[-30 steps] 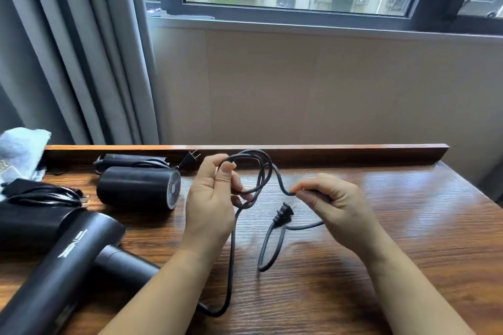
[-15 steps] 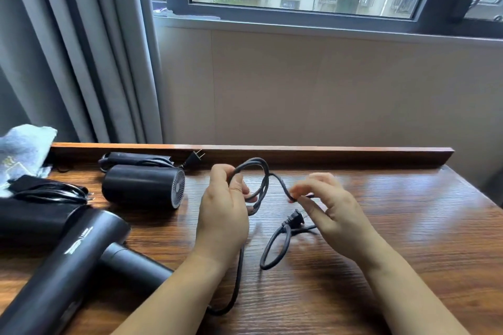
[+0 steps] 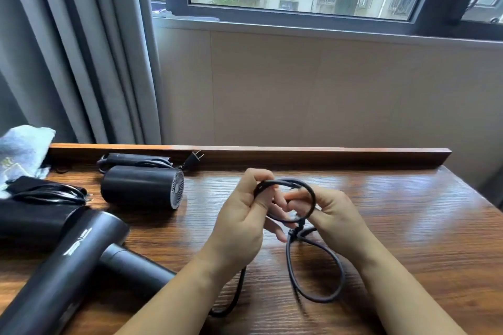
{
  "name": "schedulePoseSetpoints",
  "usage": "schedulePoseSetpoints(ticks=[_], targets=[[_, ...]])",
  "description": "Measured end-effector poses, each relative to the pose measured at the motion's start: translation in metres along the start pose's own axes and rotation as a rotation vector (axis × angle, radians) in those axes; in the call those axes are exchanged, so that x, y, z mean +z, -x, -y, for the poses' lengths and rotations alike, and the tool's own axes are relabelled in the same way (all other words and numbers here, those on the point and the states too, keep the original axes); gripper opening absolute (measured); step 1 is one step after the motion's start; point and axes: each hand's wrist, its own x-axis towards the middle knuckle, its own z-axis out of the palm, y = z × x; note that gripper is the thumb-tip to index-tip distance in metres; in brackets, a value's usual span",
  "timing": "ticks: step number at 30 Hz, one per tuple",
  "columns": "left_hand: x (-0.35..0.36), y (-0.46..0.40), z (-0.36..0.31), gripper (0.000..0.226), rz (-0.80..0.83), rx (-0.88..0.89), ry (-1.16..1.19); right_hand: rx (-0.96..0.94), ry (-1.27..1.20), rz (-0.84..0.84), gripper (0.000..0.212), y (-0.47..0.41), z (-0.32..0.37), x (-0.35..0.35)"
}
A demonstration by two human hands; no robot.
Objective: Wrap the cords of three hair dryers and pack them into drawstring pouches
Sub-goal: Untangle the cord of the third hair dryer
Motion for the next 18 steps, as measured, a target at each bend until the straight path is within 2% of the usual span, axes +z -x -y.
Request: schedulePoseSetpoints(ticks=[4,6,8,10,12,13,15,18], targets=[[0.001,0.001,-0.007,0.011,0.122,-0.141,0.239,0.001,-0.039,-0.147,0.013,0.002,0.0,0.006],[-0.003,0.0,-0.009,0.015,0.196,-0.167,0.227,-0.02,-0.175,-0.148,0.029,0.002,0.002,0.003],[-0.007,0.0,-0.009,0.02,0.328,-0.143,0.097,-0.083,-0.174,-0.11,0.042,0.003,0.002,-0.002],[-0.01,0.002,-0.008,0.03,0.475,-0.037,-0.183,-0.096,-0.092,-0.136,0.031,0.003,0.001,-0.004],[-0.013,0.005,-0.004,0.061,0.542,0.117,-0.513,-0.059,-0.157,-0.198,0.017,0.002,0.001,-0.001],[-0.013,0.004,-0.002,0.072,0.523,0.161,-0.601,-0.037,-0.231,-0.224,0.011,0.001,0.001,-0.001],[-0.011,0.003,0.0,0.072,0.385,0.197,-0.624,-0.008,-0.377,-0.283,0.006,-0.001,0.001,-0.004],[-0.012,-0.001,0.004,0.03,0.074,0.288,-0.638,-0.019,-0.52,-0.317,0.009,-0.002,0.005,-0.01]])
